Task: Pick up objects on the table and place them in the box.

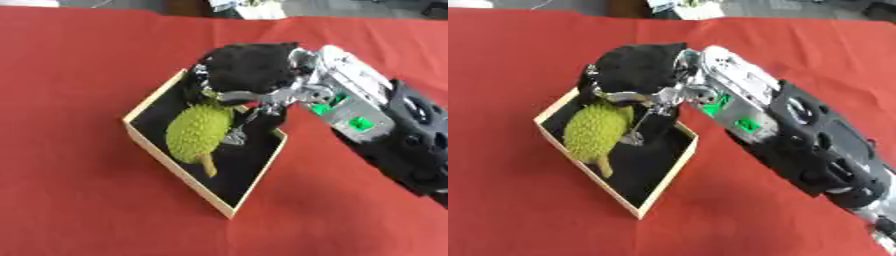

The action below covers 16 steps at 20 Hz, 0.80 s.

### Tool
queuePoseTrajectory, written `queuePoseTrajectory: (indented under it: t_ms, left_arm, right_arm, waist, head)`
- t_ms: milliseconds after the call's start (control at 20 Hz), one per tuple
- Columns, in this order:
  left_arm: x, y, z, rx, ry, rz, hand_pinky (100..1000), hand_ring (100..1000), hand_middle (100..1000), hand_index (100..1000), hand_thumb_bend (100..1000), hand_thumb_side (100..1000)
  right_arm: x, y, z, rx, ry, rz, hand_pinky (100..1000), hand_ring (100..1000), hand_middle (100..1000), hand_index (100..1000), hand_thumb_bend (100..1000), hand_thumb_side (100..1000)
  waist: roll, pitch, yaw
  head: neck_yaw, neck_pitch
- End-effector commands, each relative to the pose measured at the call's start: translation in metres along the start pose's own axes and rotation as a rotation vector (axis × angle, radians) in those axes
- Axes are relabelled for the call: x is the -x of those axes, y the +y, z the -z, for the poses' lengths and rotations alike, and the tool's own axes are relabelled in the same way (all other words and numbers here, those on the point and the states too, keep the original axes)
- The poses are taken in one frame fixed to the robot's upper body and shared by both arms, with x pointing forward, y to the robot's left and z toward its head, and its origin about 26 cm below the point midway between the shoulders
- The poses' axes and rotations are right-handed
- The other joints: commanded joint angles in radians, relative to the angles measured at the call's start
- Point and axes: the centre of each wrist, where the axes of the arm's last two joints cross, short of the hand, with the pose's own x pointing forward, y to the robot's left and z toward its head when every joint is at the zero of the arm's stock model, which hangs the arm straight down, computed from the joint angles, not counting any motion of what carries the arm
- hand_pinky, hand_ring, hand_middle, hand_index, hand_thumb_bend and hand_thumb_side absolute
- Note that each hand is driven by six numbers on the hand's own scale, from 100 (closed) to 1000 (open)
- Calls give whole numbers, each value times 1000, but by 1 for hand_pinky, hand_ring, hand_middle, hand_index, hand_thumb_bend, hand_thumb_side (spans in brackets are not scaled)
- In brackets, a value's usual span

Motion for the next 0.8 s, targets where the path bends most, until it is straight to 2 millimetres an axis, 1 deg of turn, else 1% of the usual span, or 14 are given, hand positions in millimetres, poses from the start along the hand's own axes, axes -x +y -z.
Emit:
queuePoseTrajectory:
  t_ms: [50,100,150,200,300,350,400,500,550,650,800]
  left_arm:
    - [-6,-2,7,26,-26,3,581,606,657,691,166,694]
    - [-6,-2,7,26,-25,4,581,606,657,690,166,694]
    - [-6,-2,7,25,-25,4,581,606,657,690,166,694]
    - [-6,-2,7,25,-24,4,581,606,657,690,166,694]
    - [-6,-1,7,24,-23,6,581,606,657,690,166,694]
    - [-6,-1,7,24,-22,6,581,605,656,690,166,694]
    - [-6,-1,7,23,-21,7,581,606,656,690,166,694]
    - [-6,0,7,22,-20,9,581,606,656,690,166,694]
    - [-6,0,7,22,-20,9,581,606,657,690,165,694]
    - [-5,0,6,23,-19,10,582,606,657,690,167,694]
    - [-6,0,6,22,-19,9,582,606,657,690,166,694]
  right_arm:
    - [3,-5,-6,-24,12,-38,781,745,698,768,192,168]
    - [3,-5,-7,-42,8,-46,813,793,768,827,231,161]
    - [3,-5,-8,-61,-1,-57,839,833,813,873,250,154]
    - [3,-5,-9,-75,-11,-64,844,841,821,880,252,153]
    - [3,-8,-13,-91,-29,-77,894,905,883,938,263,106]
    - [3,-10,-15,-95,-35,-87,924,937,906,961,296,188]
    - [3,-12,-18,-95,-41,-97,934,941,903,971,314,229]
    - [3,-17,-24,-79,-48,-116,937,938,896,970,335,248]
    - [3,-19,-27,-65,-43,-123,933,927,879,959,356,213]
    - [3,-23,-32,-37,-30,-137,936,924,879,955,375,201]
    - [3,-28,-38,1,-11,-148,926,912,874,947,357,175]
  waist:
    - [6,-17,0]
    - [6,-17,0]
    - [6,-17,-1]
    - [6,-17,-1]
    - [6,-17,-2]
    - [6,-17,-3]
    - [6,-17,-4]
    - [7,-18,-6]
    - [7,-18,-7]
    - [7,-19,-8]
    - [8,-20,-9]
  head:
    - [1,-2]
    - [1,-2]
    - [1,-2]
    - [2,-1]
    - [2,-2]
    - [2,-2]
    - [2,-2]
    - [2,-2]
    - [1,-3]
    - [0,-3]
    - [-1,-5]
